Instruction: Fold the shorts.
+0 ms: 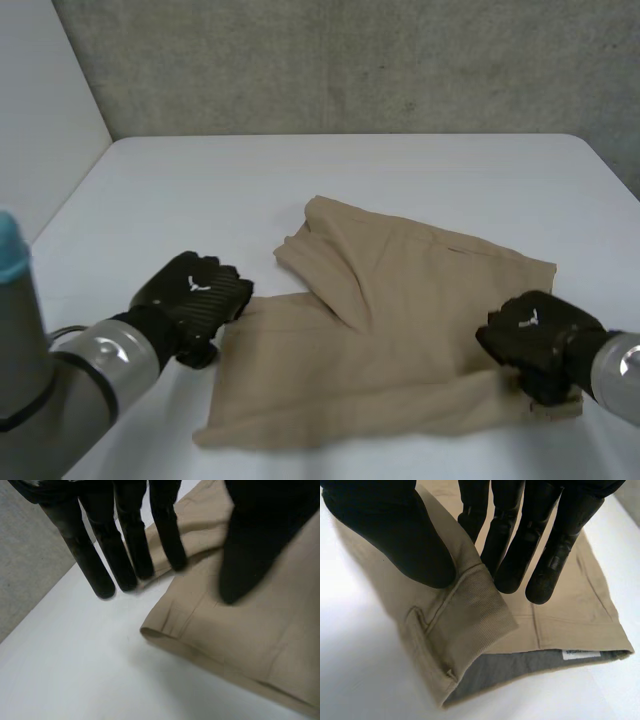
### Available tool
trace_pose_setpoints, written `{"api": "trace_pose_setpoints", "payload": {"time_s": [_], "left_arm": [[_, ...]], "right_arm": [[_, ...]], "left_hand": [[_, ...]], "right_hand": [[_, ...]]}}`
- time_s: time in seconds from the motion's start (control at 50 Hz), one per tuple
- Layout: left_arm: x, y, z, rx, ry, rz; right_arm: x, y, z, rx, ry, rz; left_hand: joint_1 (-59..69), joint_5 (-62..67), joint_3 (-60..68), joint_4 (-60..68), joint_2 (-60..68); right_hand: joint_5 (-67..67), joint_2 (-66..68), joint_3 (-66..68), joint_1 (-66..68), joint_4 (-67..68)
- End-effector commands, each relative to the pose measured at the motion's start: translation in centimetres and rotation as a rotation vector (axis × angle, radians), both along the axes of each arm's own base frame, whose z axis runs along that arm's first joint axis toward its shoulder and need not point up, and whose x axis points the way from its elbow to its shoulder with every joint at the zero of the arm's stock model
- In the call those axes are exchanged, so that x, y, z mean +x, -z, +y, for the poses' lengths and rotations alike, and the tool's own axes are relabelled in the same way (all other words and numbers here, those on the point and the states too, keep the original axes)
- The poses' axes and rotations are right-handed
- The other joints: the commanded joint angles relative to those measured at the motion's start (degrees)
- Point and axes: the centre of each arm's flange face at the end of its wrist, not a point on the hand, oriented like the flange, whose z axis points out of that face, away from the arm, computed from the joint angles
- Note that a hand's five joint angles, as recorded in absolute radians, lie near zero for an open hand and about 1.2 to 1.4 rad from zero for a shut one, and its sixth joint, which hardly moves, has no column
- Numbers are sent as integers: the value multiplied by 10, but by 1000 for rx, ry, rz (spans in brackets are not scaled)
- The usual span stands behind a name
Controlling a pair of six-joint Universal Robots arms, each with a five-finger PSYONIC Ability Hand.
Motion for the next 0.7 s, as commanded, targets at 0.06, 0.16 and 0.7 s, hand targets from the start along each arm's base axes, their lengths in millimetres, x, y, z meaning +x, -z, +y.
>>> {"api": "trace_pose_setpoints", "payload": {"time_s": [0.06, 0.16, 0.7], "left_arm": [[-4, 8, 0, 128, -105, 166], [-5, 19, 4, 205, -137, 195], [-12, 79, 0, 337, -189, 45]], "right_arm": [[0, 21, -28, 16, 141, -62], [5, 25, -20, 29, 125, -43], [2, 8, -13, -35, 130, -69]], "left_hand": [[-153, -184, -181, -180, -171], [-144, -175, -173, -171, -162], [-60, -91, -89, -87, -78]], "right_hand": [[128, 129, 107, 238, 116], [128, 129, 107, 238, 116], [128, 129, 107, 238, 116]]}}
